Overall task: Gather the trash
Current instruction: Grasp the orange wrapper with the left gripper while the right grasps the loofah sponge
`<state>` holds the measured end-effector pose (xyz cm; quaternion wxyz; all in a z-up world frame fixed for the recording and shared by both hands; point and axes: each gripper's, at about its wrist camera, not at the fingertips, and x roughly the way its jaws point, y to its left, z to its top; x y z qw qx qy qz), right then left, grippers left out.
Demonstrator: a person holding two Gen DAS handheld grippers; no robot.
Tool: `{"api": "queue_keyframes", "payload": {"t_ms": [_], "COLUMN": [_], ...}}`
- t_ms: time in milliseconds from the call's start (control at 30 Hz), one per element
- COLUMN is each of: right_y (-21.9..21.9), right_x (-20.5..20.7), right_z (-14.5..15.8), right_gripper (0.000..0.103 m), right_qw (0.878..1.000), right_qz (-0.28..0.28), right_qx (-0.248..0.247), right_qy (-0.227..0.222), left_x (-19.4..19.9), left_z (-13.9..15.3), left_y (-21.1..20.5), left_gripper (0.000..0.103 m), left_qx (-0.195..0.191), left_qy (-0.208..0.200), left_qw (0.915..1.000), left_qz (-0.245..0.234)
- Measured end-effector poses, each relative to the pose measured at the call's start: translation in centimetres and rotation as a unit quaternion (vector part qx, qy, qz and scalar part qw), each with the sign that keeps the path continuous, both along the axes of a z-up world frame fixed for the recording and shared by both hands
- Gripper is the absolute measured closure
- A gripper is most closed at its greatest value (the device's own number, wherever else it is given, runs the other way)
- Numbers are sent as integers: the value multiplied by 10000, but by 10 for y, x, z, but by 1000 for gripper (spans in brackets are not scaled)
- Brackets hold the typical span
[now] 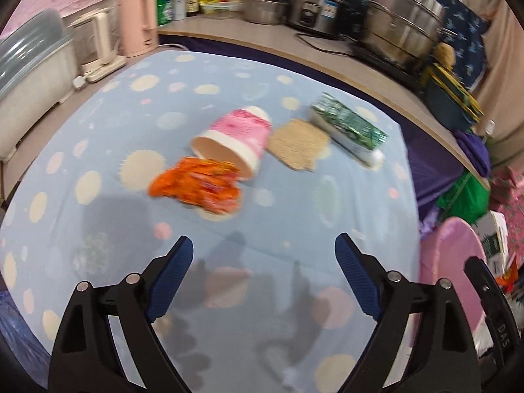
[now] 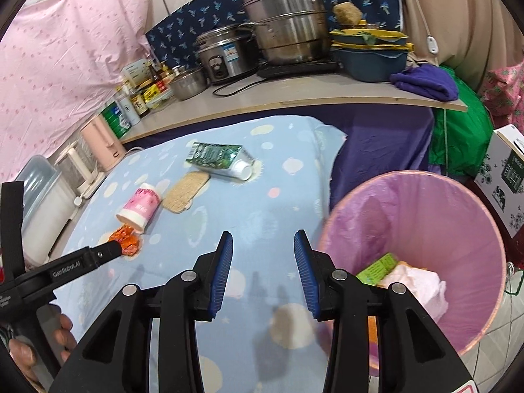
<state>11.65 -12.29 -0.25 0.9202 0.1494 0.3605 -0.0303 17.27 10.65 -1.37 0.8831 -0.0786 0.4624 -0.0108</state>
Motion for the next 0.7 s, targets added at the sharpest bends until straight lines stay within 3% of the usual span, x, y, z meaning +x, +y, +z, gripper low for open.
{"api": "queue_keyframes", "payload": {"t_ms": [300,700], "right_y": [44,77], "right_x": [33,79], "right_z": [-14,-29], "right_gripper": [65,65], "right_qw": [9992,9969], "right_qz": [359,676], "right_qx": [-28,-72], "right_qy": [194,385], "left_x": [29,64], "left_z": [-22,-47], "left_y": [58,64], "left_gripper": [13,14], "left_qx": [-42,-102], "left_qy": [214,386], "left_qw": [9986,9986], "left_qz": [482,342]}}
